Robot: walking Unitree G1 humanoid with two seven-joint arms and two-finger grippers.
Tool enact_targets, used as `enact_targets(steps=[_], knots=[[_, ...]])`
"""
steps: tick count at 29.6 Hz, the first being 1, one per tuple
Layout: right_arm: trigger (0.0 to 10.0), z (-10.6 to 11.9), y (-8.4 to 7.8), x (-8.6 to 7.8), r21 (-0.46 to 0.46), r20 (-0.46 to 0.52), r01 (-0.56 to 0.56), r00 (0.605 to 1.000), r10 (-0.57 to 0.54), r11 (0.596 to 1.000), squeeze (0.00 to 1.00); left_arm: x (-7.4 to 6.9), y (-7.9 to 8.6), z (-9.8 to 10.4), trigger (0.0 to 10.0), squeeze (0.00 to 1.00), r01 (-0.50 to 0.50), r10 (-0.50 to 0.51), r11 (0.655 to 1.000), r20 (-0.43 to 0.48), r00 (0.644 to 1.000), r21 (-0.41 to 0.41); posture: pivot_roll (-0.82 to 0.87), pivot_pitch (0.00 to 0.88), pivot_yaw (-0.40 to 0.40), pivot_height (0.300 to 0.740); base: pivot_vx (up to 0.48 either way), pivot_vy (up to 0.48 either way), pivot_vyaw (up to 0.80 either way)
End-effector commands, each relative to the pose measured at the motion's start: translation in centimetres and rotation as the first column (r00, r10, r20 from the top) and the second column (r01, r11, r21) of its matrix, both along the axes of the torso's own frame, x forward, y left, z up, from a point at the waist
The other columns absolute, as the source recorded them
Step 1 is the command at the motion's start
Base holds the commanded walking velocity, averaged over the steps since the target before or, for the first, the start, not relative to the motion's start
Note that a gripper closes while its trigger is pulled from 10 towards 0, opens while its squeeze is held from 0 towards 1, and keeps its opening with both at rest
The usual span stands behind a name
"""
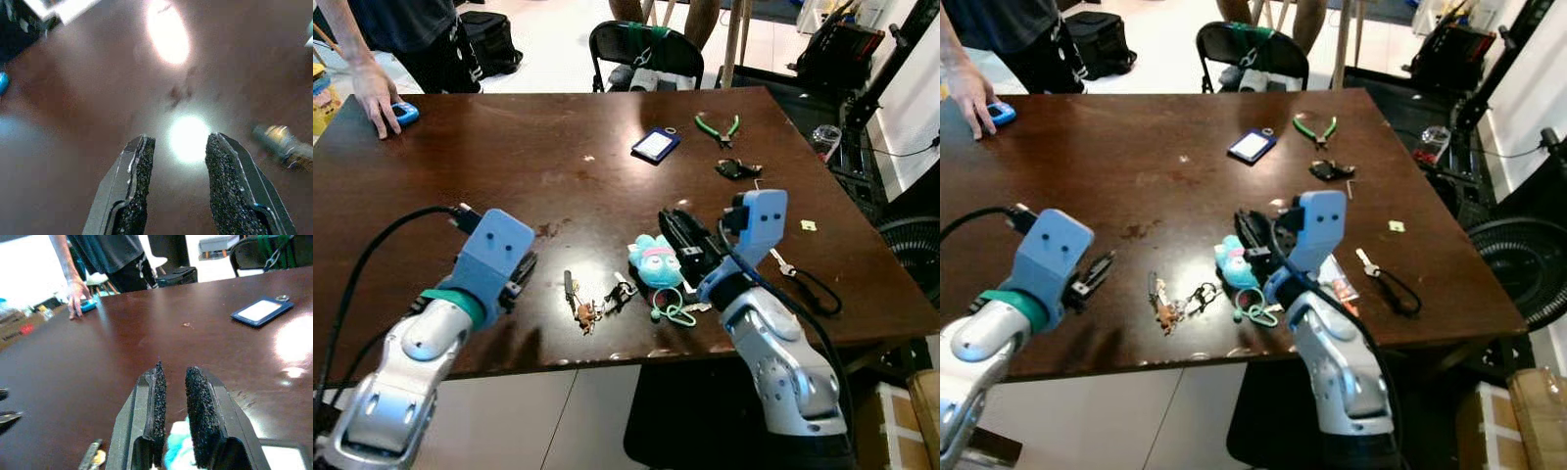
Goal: Hang keys on a hook
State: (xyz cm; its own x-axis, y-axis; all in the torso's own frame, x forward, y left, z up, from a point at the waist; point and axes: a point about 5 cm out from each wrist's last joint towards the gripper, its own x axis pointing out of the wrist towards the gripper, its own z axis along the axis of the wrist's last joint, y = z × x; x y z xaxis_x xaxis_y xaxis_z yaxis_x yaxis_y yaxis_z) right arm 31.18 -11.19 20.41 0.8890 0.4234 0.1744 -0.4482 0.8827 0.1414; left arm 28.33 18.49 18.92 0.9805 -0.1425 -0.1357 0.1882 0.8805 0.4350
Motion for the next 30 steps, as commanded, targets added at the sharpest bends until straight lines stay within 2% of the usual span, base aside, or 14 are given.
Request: enact_targets(steps=[1, 2, 3, 5, 7, 8, 9, 11, 14, 16, 18, 24, 25, 30], knots=[[10.0, -0.4, 0.6, 0.3, -0.065, -0.008, -0.023, 1.000, 0.023, 0.998, 0.00, -0.1, 1.1, -0.8, 10.0, 0.00, -0.037, 0.034, 0.999, -0.070, 0.997, -0.036, -0.01, 0.122, 0.069, 0.740, 0.000, 0.000, 0.00], [10.0, -0.4, 0.6, 0.3, -0.065, -0.008, -0.023, 1.000, 0.023, 0.998, 0.00, -0.1, 1.1, -0.8, 10.0, 0.00, -0.037, 0.034, 0.999, -0.070, 0.997, -0.036, -0.01, 0.122, 0.069, 0.740, 0.000, 0.000, 0.00], [10.0, -0.5, 1.4, 0.8, -0.136, -0.007, -0.058, 0.998, 0.058, 0.989, 0.00, -0.4, 1.7, -1.1, 10.0, 0.00, -0.061, 0.050, 0.993, -0.104, 0.993, -0.106, -0.01, 0.126, 0.060, 0.740, 0.000, 0.000, 0.00], [10.0, -0.5, 1.4, 0.8, -0.136, -0.007, -0.058, 0.998, 0.058, 0.989, 0.00, -0.4, 1.7, -1.1, 10.0, 0.00, -0.061, 0.050, 0.993, -0.104, 0.993, -0.106, -0.01, 0.126, 0.060, 0.740, 0.000, 0.000, 0.00], [10.0, -0.9, 2.9, 1.7, -0.167, -0.046, -0.120, 0.992, 0.114, 0.979, 0.00, -1.1, 0.1, -1.3, 10.0, 0.00, -0.008, -0.025, 0.975, -0.146, 0.989, -0.220, -0.01, 0.129, 0.053, 0.740, 0.000, 0.000, 0.00], [10.0, -0.9, 2.9, 1.7, -0.167, -0.046, -0.120, 0.992, 0.114, 0.979, 0.00, -1.1, 0.1, -1.3, 10.0, 0.00, -0.008, -0.025, 0.975, -0.146, 0.989, -0.220, -0.01, 0.129, 0.053, 0.740, 0.000, 0.000, 0.00], [10.0, -1.1, 3.2, 2.0, -0.168, -0.060, -0.132, 0.991, 0.124, 0.977, 0.00, -1.3, -1.1, -1.3, 10.0, 0.00, 0.031, -0.073, 0.968, -0.163, 0.984, -0.250, -0.01, 0.130, 0.056, 0.740, 0.000, 0.000, 0.00], [10.0, -1.1, 3.2, 2.0, -0.168, -0.060, -0.132, 0.991, 0.124, 0.977, 0.00, -1.3, -1.1, -1.3, 10.0, 0.00, 0.031, -0.073, 0.968, -0.163, 0.984, -0.250, -0.01, 0.130, 0.056, 0.740, 0.000, 0.000, 0.00], [10.0, -1.8, 2.8, 2.2, -0.159, -0.084, -0.126, 0.990, 0.114, 0.979, 0.00, -0.9, -2.5, -1.2, 10.0, 0.00, 0.069, -0.119, 0.964, -0.183, 0.976, -0.258, -0.02, 0.129, 0.075, 0.740, 0.000, 0.000, 0.00], [10.0, -1.8, 2.8, 2.2, -0.159, -0.084, -0.126, 0.990, 0.114, 0.979, 0.00, -0.9, -2.5, -1.2, 10.0, 0.00, 0.069, -0.119, 0.964, -0.183, 0.976, -0.258, -0.02, 0.129, 0.075, 0.740, 0.000, 0.000, 0.00], [10.0, -2.8, 1.8, 1.9, -0.180, -0.117, -0.147, 0.985, 0.127, 0.973, 0.00, -0.2, -2.9, -1.9, 10.0, 0.00, 0.091, -0.141, 0.969, -0.212, 0.967, -0.232, -0.03, 0.132, 0.091, 0.740, 0.000, 0.000, 0.00], [10.0, -4.2, 1.4, 1.5, -0.220, -0.161, -0.200, 0.973, 0.166, 0.955, 0.00, 0.5, -3.0, -2.9, 10.0, 0.00, 0.095, -0.150, 0.971, -0.249, 0.957, -0.218, -0.03, 0.134, 0.093, 0.740, 0.000, 0.000, 0.00], [10.0, -5.1, 1.3, 1.7, -0.242, -0.185, -0.215, 0.968, 0.173, 0.946, 0.00, 0.8, -2.9, -3.5, 10.0, 0.00, 0.075, -0.134, 0.972, -0.265, 0.955, -0.221, -0.02, 0.132, 0.087, 0.740, 0.000, 0.000, 0.00], [10.0, -5.9, 1.3, 1.9, -0.258, -0.208, -0.223, 0.963, 0.172, 0.940, 0.00, 1.2, -2.7, -4.3, 10.0, 0.00, 0.036, -0.100, 0.974, -0.281, 0.954, -0.224, -0.01, 0.128, 0.082, 0.740, 0.000, 0.000, 0.00]])
